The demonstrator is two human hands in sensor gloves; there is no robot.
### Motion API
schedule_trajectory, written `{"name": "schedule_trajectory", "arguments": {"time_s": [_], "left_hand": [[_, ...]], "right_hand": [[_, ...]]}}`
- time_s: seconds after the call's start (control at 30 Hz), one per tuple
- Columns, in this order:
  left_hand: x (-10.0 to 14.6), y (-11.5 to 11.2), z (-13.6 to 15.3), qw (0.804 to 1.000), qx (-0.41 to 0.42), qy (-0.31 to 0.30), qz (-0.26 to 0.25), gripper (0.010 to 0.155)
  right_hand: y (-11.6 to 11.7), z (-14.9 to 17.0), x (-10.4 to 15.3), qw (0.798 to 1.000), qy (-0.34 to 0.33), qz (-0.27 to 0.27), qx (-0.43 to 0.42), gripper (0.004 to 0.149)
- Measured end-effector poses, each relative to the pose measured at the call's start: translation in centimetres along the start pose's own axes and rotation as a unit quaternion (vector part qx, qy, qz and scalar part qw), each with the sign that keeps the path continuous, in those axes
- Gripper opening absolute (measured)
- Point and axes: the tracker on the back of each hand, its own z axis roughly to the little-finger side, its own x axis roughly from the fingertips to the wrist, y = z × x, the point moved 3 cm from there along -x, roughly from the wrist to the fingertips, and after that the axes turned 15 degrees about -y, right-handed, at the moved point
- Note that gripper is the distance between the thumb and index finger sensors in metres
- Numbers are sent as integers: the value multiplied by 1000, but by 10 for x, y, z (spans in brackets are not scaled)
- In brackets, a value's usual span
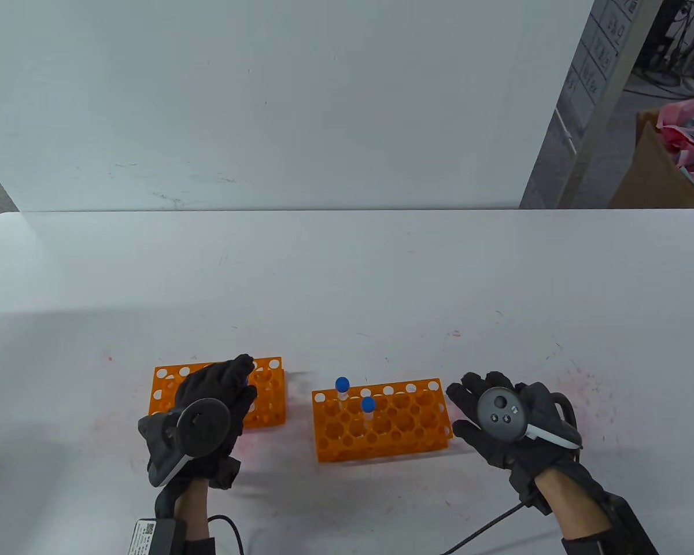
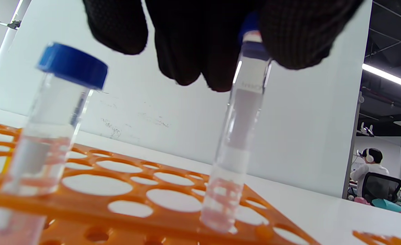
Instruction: Transfer 4 test tubes between racks (Left hand only)
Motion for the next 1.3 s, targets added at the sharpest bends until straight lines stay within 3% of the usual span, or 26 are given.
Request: {"name": "schedule_trajectory", "arguments": {"time_s": [0.73, 1.3], "left_hand": [[-6, -21, -7, 992, -83, -9, 90, 50], [-7, -22, -9, 990, -97, -19, 104, 51]], "right_hand": [[0, -1, 0, 1000, -2, -6, -5, 64], [1, -2, 0, 1000, -2, -11, -5, 64]]}}
